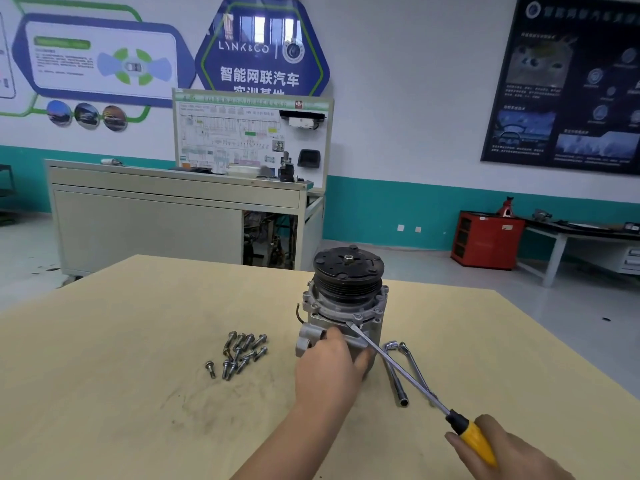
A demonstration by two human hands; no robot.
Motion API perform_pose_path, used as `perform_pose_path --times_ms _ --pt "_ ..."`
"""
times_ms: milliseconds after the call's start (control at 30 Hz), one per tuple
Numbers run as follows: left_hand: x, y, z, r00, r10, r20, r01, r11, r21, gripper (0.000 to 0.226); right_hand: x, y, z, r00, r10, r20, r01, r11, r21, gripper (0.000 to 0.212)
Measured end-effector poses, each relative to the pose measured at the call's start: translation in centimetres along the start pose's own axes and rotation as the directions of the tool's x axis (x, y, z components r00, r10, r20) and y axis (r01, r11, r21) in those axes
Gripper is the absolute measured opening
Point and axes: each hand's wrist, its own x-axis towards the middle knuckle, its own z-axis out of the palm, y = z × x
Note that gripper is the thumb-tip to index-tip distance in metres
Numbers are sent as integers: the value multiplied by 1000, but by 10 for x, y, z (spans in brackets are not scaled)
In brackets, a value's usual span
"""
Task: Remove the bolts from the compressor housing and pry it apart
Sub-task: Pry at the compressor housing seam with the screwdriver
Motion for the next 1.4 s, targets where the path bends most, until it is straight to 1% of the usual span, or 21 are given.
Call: perform_pose_path --times_ms 100,167,267,367,433,533,633,767,867,1000,1133,1233,1400 --pt "0 -1 2 1000 7 18 -6 999 -39 42 -1 0 -1 999 33 17 -34 998 46 36" --pt "-1 -8 1 1000 9 3 -9 998 -61 46 3 4 -8 996 73 42 -77 993 94 39" --pt "3 -26 -5 995 -30 -94 18 992 -125 50 7 11 -27 993 100 60 -107 985 134 39" --pt "11 -41 -11 979 -95 -178 62 981 -185 50 10 13 -40 995 76 61 -83 991 110 40" --pt "17 -48 -11 982 -110 -156 86 985 -150 52 14 8 -46 996 56 68 -65 990 127 39" --pt "22 -50 -6 993 -100 -67 93 991 -100 49 18 -4 -54 996 26 86 -40 985 165 40" --pt "22 -49 1 997 -78 -18 75 991 -114 47 20 -15 -61 992 -4 130 -19 985 172 41" --pt "22 -49 4 995 -85 -46 77 985 -153 42 20 -30 -69 980 -11 199 -27 982 187 40" --pt "21 -50 3 994 -88 -61 78 986 -147 43 14 -43 -67 978 4 210 -42 983 177 42" --pt "20 -52 1 994 -90 -63 81 989 -127 44 4 -58 -59 961 67 270 -114 980 160 41" --pt "20 -51 0 994 -90 -70 81 989 -125 41 3 -67 -57 936 100 337 -164 972 169 44" --pt "20 -51 -1 994 -90 -58 81 988 -128 42 4 -68 -56 939 87 334 -145 978 151 44" --pt "21 -47 -2 996 -86 -39 82 992 -95 46 0 -63 -52 969 96 229 -118 989 86 47"
